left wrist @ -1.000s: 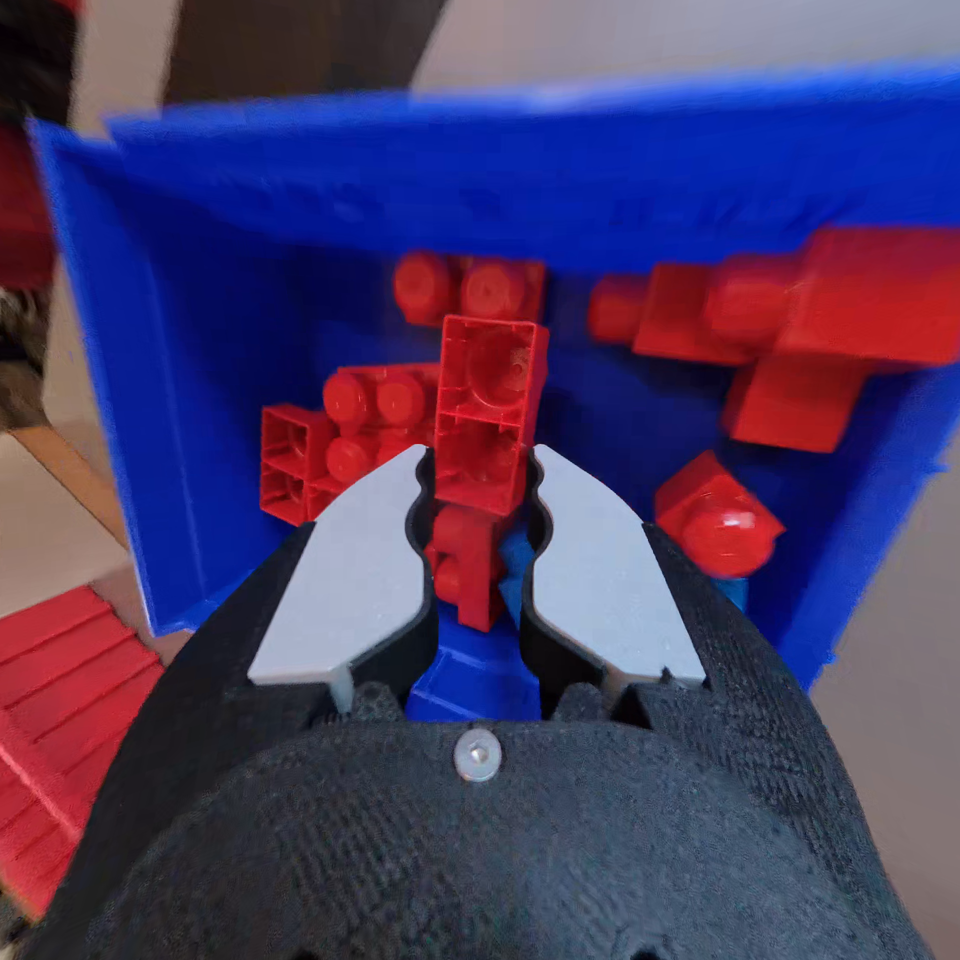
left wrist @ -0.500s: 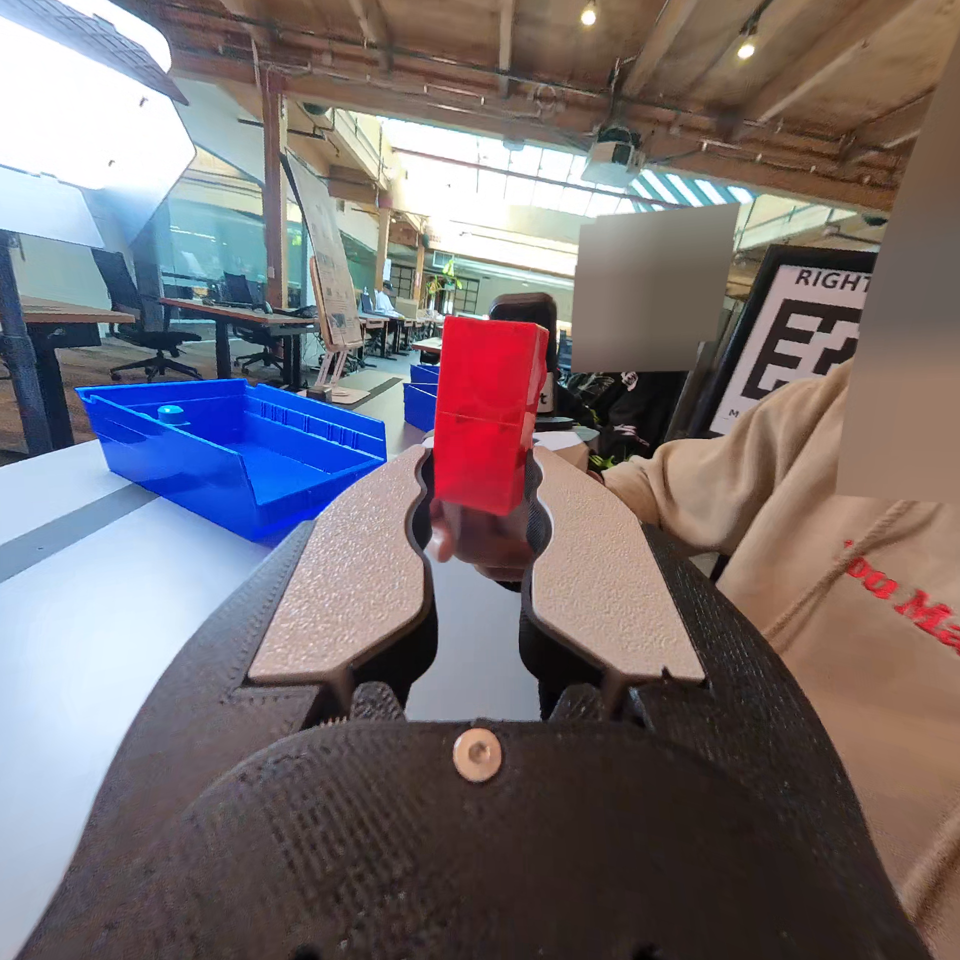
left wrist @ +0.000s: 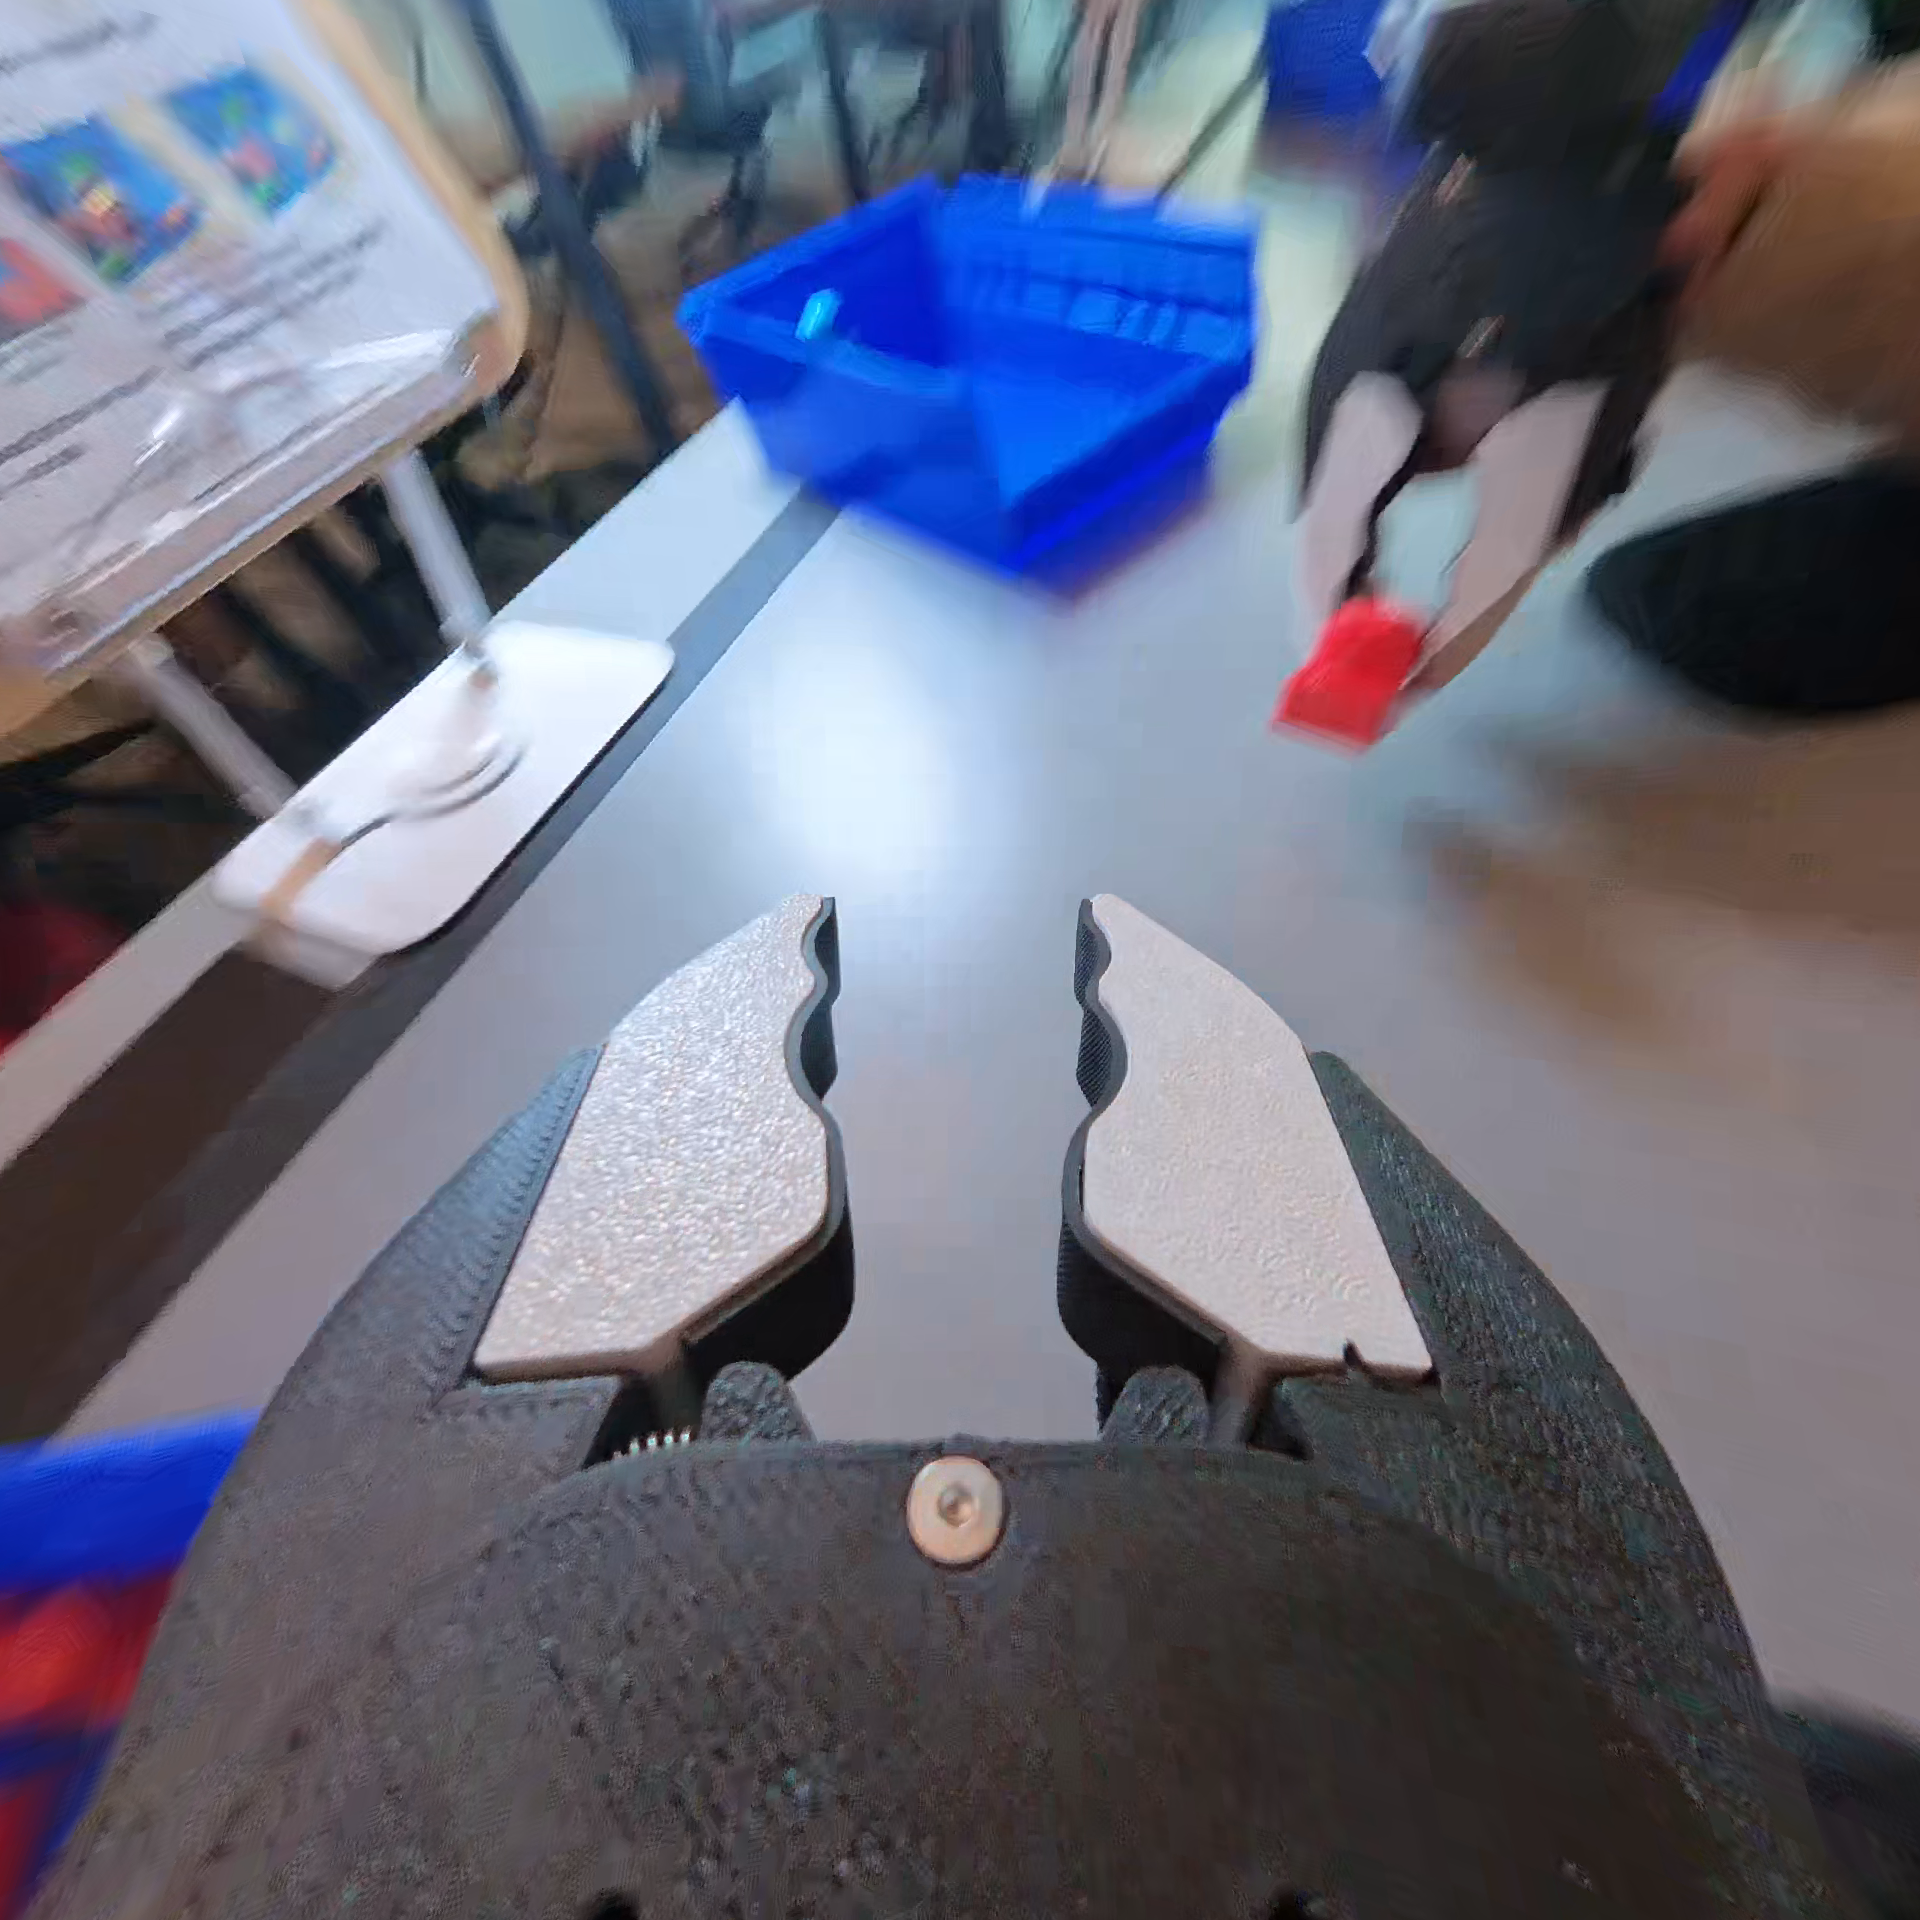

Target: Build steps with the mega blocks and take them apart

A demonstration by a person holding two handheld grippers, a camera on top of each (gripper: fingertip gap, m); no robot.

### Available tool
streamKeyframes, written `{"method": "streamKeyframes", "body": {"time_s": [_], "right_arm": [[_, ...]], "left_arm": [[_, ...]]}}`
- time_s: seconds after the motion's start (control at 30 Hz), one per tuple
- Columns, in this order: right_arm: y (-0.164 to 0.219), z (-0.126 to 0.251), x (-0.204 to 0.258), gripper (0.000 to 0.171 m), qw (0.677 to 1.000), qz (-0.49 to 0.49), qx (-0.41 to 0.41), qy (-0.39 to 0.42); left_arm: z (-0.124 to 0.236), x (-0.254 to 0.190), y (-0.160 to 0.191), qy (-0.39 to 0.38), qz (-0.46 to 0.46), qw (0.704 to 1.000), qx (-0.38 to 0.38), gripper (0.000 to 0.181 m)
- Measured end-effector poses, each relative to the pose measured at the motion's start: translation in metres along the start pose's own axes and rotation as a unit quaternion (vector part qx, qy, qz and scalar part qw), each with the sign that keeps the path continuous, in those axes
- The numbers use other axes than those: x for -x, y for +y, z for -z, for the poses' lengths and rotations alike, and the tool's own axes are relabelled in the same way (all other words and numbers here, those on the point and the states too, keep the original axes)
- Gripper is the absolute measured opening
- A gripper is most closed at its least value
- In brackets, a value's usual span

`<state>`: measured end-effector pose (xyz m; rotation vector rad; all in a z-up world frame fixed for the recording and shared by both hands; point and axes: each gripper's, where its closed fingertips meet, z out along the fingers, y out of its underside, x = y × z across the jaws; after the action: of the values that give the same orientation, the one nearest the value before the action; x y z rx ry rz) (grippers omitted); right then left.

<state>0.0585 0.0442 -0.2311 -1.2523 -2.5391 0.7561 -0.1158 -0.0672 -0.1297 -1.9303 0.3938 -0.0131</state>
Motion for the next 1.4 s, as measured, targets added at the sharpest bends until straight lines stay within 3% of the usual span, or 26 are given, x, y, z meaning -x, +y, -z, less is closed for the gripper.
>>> {"method": "streamKeyframes", "body": {"time_s": [0.1,0.17,0.27,0.4,0.53,0.7,0.87,0.97,1.07,1.13,1.2,1.4], "right_arm": [[0.034,-0.009,0.000,0.033,0.996,0.012,0.085,-0.016],[0.047,-0.014,-0.004,0.034,0.992,0.023,0.122,-0.010],[0.046,-0.021,-0.020,0.040,0.989,0.045,0.131,0.040],[0.023,-0.021,-0.023,0.055,0.996,0.032,0.061,0.052],[0.008,-0.003,-0.031,0.055,0.996,0.021,-0.004,0.089],[0.004,0.004,-0.032,0.049,0.993,0.005,-0.049,0.112],[0.006,0.002,-0.029,0.044,0.992,-0.002,-0.066,0.110],[0.002,0.004,-0.030,0.042,0.989,-0.002,-0.083,0.119],[-0.007,0.011,-0.034,0.042,0.984,-0.006,-0.119,0.131],[-0.008,0.012,-0.033,0.043,0.985,-0.006,-0.124,0.124],[-0.004,0.011,-0.031,0.046,0.986,-0.001,-0.117,0.117],[0.014,0.006,-0.009,0.048,0.994,0.034,-0.071,0.077]], "left_arm": [[0.047,0.056,0.052,-0.098,-0.049,0.980,0.169,0.043],[0.081,0.083,0.086,-0.124,-0.037,0.956,0.265,0.043],[0.127,0.119,0.133,-0.148,-0.022,0.907,0.393,0.044],[0.157,0.142,0.178,-0.123,-0.004,0.861,0.493,0.044],[0.145,0.132,0.179,-0.039,0.033,0.872,0.486,0.045],[0.136,0.125,0.196,0.022,0.022,0.830,0.556,0.049],[0.122,0.127,0.202,0.036,0.018,0.826,0.562,0.036],[0.119,0.144,0.177,-0.010,-0.009,0.849,0.528,0.035],[0.109,0.145,0.120,-0.042,-0.009,0.902,0.430,0.035],[0.093,0.118,0.081,-0.012,-0.007,0.932,0.363,0.035],[0.069,0.076,0.058,0.035,-0.021,0.942,0.333,0.035],[-0.030,-0.058,0.068,0.136,-0.052,0.921,0.360,0.035]]}}
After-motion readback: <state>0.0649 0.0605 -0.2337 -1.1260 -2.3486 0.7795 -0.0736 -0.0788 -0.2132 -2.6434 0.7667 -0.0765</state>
